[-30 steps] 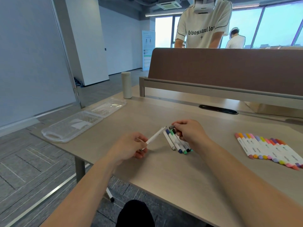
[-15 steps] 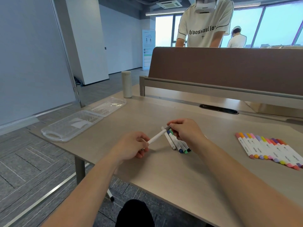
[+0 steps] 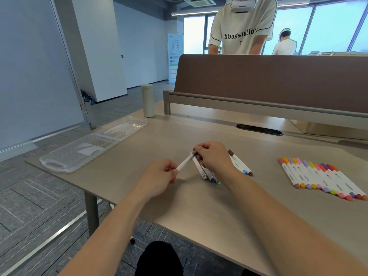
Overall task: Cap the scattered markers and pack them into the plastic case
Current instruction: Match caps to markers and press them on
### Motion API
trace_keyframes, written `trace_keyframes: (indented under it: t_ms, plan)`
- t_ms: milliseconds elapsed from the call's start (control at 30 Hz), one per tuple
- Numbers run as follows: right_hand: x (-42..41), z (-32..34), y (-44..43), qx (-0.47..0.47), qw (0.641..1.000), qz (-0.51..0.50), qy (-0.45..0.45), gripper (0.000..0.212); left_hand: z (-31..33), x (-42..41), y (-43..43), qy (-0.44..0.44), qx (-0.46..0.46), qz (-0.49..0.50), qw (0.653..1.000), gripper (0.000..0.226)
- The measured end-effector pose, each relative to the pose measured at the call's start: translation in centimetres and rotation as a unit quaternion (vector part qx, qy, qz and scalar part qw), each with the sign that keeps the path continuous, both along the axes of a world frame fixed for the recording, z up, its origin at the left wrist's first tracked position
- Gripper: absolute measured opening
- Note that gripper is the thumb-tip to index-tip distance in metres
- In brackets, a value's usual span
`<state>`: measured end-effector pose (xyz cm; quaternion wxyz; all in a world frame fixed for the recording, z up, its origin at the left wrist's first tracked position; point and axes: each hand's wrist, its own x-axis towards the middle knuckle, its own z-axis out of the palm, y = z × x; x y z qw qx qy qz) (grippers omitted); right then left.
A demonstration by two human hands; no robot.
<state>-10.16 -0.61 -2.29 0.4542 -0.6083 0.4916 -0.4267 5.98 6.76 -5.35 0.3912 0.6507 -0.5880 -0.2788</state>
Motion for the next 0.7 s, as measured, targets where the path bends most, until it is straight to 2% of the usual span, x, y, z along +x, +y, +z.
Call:
trace_keyframes:
  t_ms: [100, 200, 367, 533, 700]
  plan:
    - [-0.3, 0.1, -0.5, 0.03, 0.999, 0.016, -0.013, 0.027, 0.4, -0.4, -0.4, -0.034, 0.022, 0.028, 0.999, 0.016]
    - [-1.0, -0.3, -1.2, -0.001, 0.997, -0.006, 0.083, 0.022, 0.4, -1.5, -1.2, -0.073, 0.039, 0.077, 0.994, 0.027]
    - [-2.5, 0.0, -0.6, -0.029, 0.986, 0.019, 0.164, 0.025, 0.1, -3.9, -2.9, -0.142, 0.068, 0.124, 0.98, 0.025]
    - [-3.7, 0.0, -0.2, -0.041, 0.986, 0.015, 0.159, 0.022, 0.1, -6.2, -3.9, -0.194, 0.061, 0.147, 0.968, 0.02]
    - [-4.7, 0.2, 0.4, -0.054, 0.988, 0.024, 0.143, 0.023, 0.6, -6.5, -4.2, -0.177, 0.069, 0.125, 0.974, 0.039]
